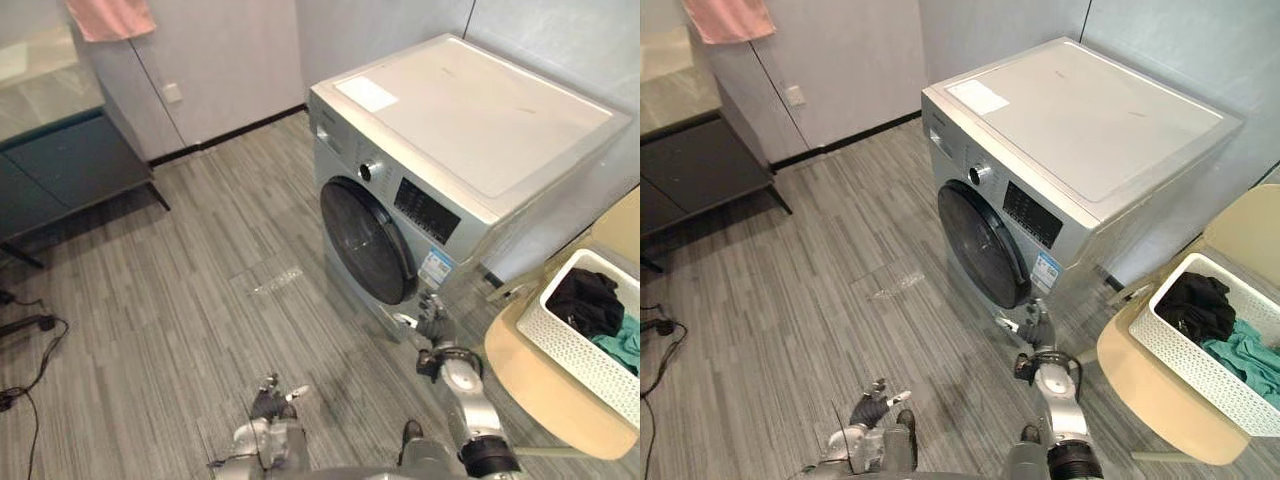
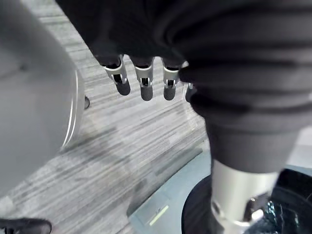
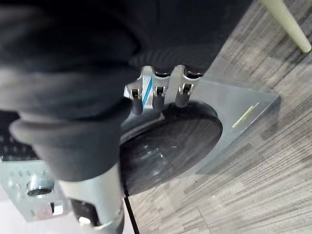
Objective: Pick up the laundry basket with both hands and put the clothes into the washing machine.
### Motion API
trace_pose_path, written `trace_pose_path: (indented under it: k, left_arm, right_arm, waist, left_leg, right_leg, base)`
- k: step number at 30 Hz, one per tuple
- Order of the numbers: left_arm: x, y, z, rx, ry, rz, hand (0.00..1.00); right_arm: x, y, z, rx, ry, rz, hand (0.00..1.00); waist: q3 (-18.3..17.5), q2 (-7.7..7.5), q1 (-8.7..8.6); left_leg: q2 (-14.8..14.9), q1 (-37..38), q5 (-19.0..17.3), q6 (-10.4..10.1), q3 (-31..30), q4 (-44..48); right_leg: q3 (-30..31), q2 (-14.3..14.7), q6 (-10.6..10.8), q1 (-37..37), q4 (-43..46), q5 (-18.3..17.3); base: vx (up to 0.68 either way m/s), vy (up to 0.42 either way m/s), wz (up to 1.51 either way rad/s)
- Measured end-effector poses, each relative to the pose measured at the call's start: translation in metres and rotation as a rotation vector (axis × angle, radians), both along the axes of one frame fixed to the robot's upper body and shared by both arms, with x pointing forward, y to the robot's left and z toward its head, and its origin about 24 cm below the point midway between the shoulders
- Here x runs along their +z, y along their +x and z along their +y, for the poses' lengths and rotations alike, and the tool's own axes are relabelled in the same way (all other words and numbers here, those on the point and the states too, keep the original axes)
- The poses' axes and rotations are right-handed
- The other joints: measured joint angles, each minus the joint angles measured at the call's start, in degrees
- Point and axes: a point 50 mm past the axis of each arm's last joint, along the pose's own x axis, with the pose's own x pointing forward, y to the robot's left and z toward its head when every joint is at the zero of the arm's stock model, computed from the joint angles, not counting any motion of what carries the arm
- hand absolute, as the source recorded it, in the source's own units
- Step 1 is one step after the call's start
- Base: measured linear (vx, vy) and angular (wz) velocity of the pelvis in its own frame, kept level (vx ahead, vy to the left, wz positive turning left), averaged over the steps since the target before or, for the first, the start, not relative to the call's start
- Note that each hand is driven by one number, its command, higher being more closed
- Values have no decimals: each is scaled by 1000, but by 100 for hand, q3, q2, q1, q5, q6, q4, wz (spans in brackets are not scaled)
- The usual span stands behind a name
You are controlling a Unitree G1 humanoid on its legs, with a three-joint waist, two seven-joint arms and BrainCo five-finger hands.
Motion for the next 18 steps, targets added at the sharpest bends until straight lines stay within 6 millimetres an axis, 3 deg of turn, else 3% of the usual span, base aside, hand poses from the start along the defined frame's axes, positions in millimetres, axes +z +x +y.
trace_pose_path:
  k: [2, 4, 6, 10, 14, 18]
  left_arm:
    - [-1, -6, 4, 17, 6, 9, 0]
    - [-1, -5, 2, 10, 2, 2, 0]
    - [2, -2, -1, 5, -5, -15, 0]
    - [10, 7, -6, 1, -18, -83, 0]
    - [25, 32, -14, -11, -32, -174, 0]
    - [33, 45, -16, -8, -35, -222, 0]
  right_arm:
    - [13, 17, 19, 86, -19, -51, 0]
    - [24, 34, 35, 158, -58, -81, 0]
    - [26, 37, 38, 172, -88, -92, 0]
    - [39, 56, 41, 169, -155, -118, 0]
    - [84, 95, 26, 77, -208, -226, 0]
    - [113, 115, -6, -73, -244, -269, 0]
  waist:
    - [-11, -18, 31]
    - [107, 133, 130]
    - [213, 252, 116]
    - [502, 239, 128]
    - [1085, 211, 157]
    - [1340, 232, 327]
  left_leg:
    - [-65, 13, -16, 141, 454, -2]
    - [-114, 36, -36, 193, 800, 4]
    - [-191, 40, -26, 204, 847, 28]
    - [-179, -33, -13, 209, 853, 103]
    - [-159, -428, 136, 207, 692, 90]
    - [-167, -643, 440, 153, 472, -156]
  right_leg:
    - [-164, -200, -97, -214, 15, 223]
    - [-430, -351, -209, -421, 43, 381]
    - [-501, -439, -95, -420, 62, 450]
    - [-676, -459, -67, -537, 184, 466]
    - [-921, -467, -13, -820, 253, 499]
    - [-1206, -466, -13, -1008, 352, 499]
  base:
    - [59, 277, -94]
    - [35, 195, -86]
    - [45, 126, -11]
    - [27, 39, -5]
    - [-88, -39, 18]
    - [-54, -79, 28]
